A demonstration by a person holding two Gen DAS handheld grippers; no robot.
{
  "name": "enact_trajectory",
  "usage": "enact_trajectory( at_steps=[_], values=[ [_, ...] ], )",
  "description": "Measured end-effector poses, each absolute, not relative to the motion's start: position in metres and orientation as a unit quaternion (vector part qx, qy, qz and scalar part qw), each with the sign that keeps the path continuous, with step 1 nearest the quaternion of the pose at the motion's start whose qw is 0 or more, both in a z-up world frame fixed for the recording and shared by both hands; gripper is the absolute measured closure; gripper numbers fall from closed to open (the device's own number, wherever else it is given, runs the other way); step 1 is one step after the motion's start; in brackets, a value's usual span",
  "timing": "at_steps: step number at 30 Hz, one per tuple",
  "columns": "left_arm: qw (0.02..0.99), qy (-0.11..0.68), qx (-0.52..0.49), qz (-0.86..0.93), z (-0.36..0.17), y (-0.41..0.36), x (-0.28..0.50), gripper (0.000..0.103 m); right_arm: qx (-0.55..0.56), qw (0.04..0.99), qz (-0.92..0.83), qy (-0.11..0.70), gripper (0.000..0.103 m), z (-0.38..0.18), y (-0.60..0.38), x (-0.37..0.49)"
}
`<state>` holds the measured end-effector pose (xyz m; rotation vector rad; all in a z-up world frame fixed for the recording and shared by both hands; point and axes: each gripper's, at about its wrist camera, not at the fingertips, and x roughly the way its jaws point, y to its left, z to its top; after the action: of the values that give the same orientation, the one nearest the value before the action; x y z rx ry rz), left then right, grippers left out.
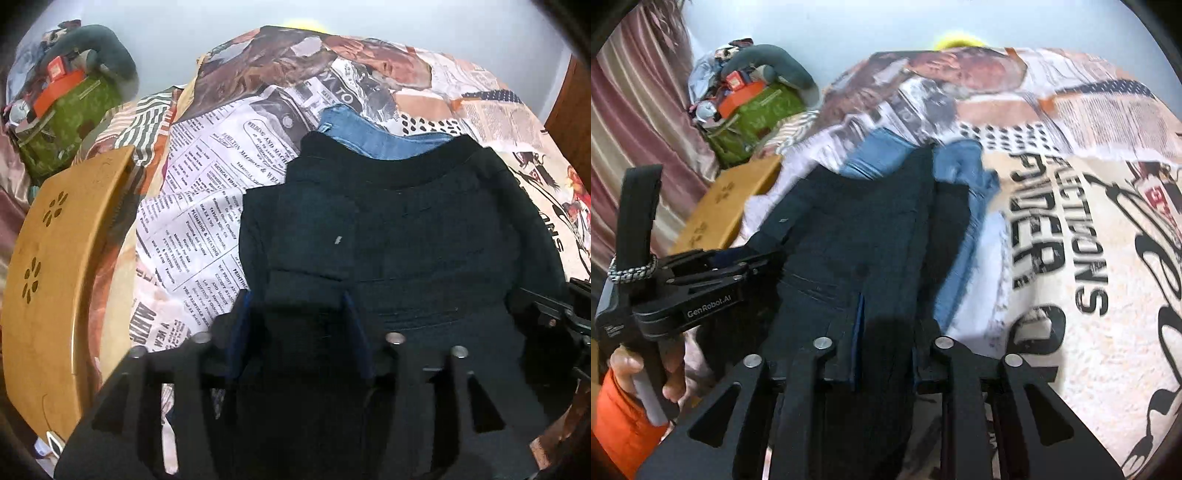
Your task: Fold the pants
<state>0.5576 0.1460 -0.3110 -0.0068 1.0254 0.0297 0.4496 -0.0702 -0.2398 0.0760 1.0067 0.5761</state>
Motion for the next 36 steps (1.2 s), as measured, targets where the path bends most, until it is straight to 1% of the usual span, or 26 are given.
enact_trajectory(
  at_steps=[1, 3, 6, 10, 11, 15, 21, 28, 36],
  values=[
    [0.872, 0.489, -0.008, 0.015, -0.31, 0.149, 0.558, 0.042, 0.032, 0.835, 0.271, 0.478, 0.081, -0.24, -0.072, 0.448],
    [0.873, 0.487, -0.023, 0.023, -0.303, 0.157, 0.556, 0.042, 0.018, 0.835, 0.268, 0.481, 0.077, -0.236, -0.075, 0.444],
    [0.875, 0.482, -0.037, 0.034, -0.293, 0.168, 0.545, 0.042, -0.004, 0.84, 0.256, 0.478, 0.075, -0.23, -0.079, 0.437],
    [0.885, 0.464, -0.028, 0.035, -0.262, 0.169, 0.521, 0.042, -0.027, 0.847, 0.248, 0.47, 0.075, -0.211, -0.085, 0.423],
    [0.887, 0.46, -0.026, 0.033, -0.255, 0.169, 0.514, 0.042, -0.028, 0.849, 0.246, 0.467, 0.073, -0.21, -0.084, 0.426],
    [0.903, 0.429, -0.013, 0.023, -0.211, 0.158, 0.477, 0.042, -0.009, 0.864, 0.253, 0.434, 0.071, -0.174, -0.092, 0.407],
    [0.932, 0.361, 0.009, -0.011, -0.135, 0.129, 0.41, 0.041, 0.021, 0.885, 0.277, 0.374, 0.071, -0.109, -0.106, 0.363],
    [0.959, 0.283, 0.01, -0.021, -0.059, 0.103, 0.324, 0.041, 0.012, 0.91, 0.299, 0.287, 0.071, -0.04, -0.113, 0.288],
    [0.984, 0.179, 0.004, -0.016, 0.007, 0.082, 0.216, 0.041, 0.008, 0.937, 0.302, 0.177, 0.071, 0.018, -0.129, 0.198]
  ],
)
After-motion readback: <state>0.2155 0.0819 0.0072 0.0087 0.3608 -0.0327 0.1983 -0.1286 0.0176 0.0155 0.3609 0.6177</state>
